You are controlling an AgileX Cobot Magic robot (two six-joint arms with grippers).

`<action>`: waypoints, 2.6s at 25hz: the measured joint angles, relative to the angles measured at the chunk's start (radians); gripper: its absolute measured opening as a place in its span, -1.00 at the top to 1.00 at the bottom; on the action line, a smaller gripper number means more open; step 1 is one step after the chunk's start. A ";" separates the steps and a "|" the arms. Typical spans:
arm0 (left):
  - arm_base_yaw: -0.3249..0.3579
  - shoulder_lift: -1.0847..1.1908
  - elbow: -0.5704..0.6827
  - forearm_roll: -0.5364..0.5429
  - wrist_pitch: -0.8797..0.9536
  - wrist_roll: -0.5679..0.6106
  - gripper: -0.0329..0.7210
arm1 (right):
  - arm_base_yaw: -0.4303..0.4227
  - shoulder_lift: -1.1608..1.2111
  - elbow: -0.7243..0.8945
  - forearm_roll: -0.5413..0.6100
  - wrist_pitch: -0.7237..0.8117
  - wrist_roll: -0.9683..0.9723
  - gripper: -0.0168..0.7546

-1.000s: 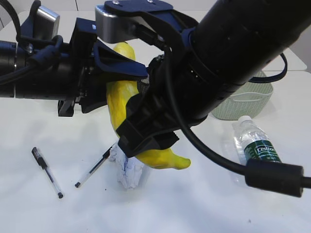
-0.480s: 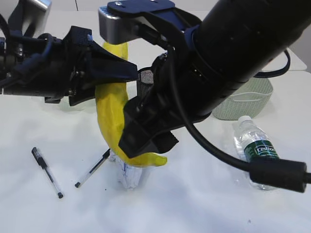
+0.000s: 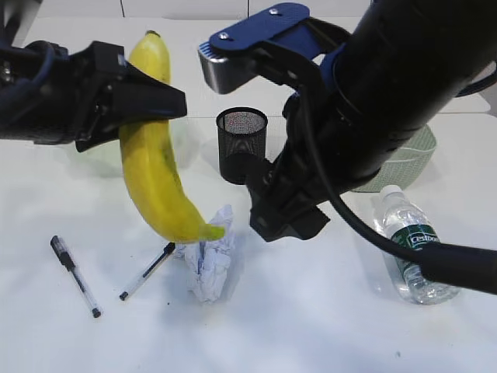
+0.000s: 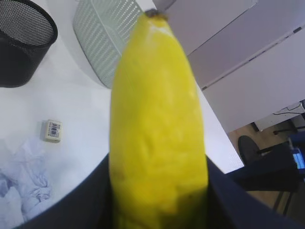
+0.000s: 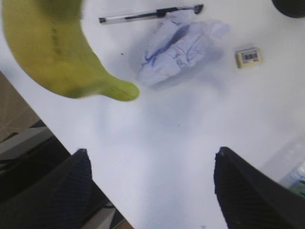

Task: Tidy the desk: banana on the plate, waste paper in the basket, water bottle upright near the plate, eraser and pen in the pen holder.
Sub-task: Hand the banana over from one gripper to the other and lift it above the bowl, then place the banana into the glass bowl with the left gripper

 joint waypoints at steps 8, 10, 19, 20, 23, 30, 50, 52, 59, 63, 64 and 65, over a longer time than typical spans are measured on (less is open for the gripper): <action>0.277 0.000 0.000 0.109 0.119 -0.049 0.10 | -0.043 0.000 0.000 -0.092 0.022 0.013 -0.58; 0.332 0.000 0.000 0.157 0.152 -0.054 0.10 | -0.085 0.000 0.000 -0.092 0.024 0.015 -0.58; 0.380 0.000 -0.034 0.381 0.181 -0.095 0.10 | -0.321 -0.002 0.008 -0.008 0.087 -0.023 -0.57; 0.380 0.000 -0.057 0.424 0.181 -0.115 0.10 | -0.333 -0.002 0.020 0.003 0.088 -0.028 -0.57; 0.380 0.000 -0.134 0.580 0.179 -0.223 0.10 | -0.341 -0.002 0.079 0.043 0.088 -0.045 -0.57; 0.380 0.069 -0.260 0.839 0.198 -0.440 0.10 | -0.341 -0.002 0.139 0.105 0.060 -0.058 -0.57; 0.328 0.568 -0.683 0.565 0.006 -0.474 0.10 | -0.344 -0.002 0.139 0.109 0.022 -0.104 -0.57; 0.328 0.620 -0.716 0.504 -0.030 -0.474 0.10 | -0.344 -0.002 0.139 0.109 0.018 -0.106 -0.57; 0.328 0.767 -0.755 0.309 -0.134 -0.474 0.10 | -0.344 -0.002 0.139 0.109 0.016 -0.109 -0.57; 0.328 0.810 -0.759 0.248 -0.166 -0.474 0.10 | -0.344 -0.002 0.139 0.109 0.016 -0.109 -0.57; 0.330 0.818 -0.761 0.236 -0.173 -0.474 0.10 | -0.344 -0.002 0.139 0.109 0.016 -0.111 -0.57; 0.330 0.823 -0.761 0.227 -0.181 -0.474 0.10 | -0.344 -0.002 0.139 0.109 0.016 -0.111 -0.57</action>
